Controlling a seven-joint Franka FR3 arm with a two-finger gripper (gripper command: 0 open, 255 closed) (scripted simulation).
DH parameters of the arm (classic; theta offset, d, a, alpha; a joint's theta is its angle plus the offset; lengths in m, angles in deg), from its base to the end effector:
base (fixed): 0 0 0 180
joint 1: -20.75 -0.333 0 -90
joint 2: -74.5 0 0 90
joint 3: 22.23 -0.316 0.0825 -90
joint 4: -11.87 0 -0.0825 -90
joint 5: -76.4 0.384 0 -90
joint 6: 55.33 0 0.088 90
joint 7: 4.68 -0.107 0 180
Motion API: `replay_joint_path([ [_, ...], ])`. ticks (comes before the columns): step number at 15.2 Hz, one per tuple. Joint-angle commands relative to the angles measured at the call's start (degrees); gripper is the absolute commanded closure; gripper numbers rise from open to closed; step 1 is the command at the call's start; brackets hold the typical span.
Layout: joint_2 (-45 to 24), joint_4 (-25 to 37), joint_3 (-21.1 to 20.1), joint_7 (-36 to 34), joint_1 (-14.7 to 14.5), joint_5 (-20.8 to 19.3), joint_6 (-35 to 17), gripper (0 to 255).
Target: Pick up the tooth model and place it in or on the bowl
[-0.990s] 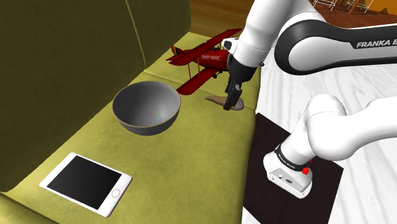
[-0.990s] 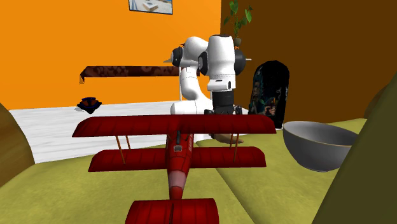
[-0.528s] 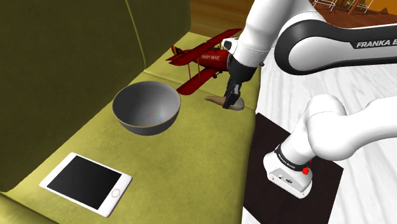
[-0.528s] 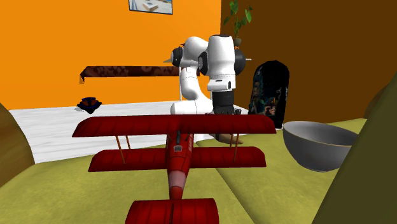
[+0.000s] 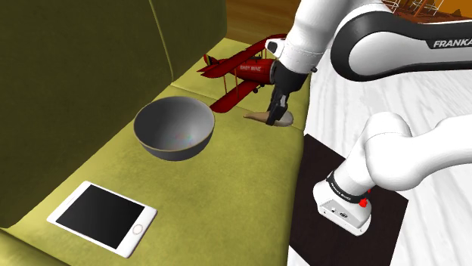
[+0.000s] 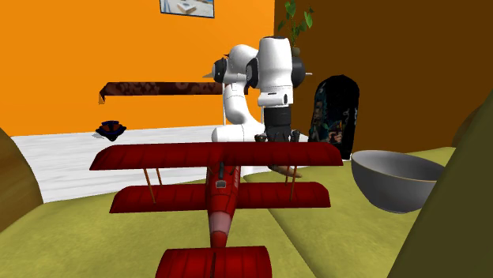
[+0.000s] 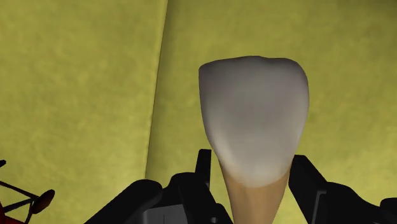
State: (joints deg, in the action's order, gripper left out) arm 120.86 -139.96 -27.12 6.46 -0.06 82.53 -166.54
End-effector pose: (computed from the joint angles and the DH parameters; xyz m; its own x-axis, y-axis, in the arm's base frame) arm 0.2841 0.1461 0.4893 0.8293 0.5490 0.1045 0.5537 -0.8324 -0.0215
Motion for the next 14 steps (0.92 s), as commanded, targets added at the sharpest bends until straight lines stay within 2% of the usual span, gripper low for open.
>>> replay_joint_path([
  [1, 0.15, 1.42, 0.14, -0.02, 0.07, -0.14, 1.57, 255],
  [14, -0.55, 11.84, 0.68, -0.47, 0.34, -0.77, 11.28, 255],
])
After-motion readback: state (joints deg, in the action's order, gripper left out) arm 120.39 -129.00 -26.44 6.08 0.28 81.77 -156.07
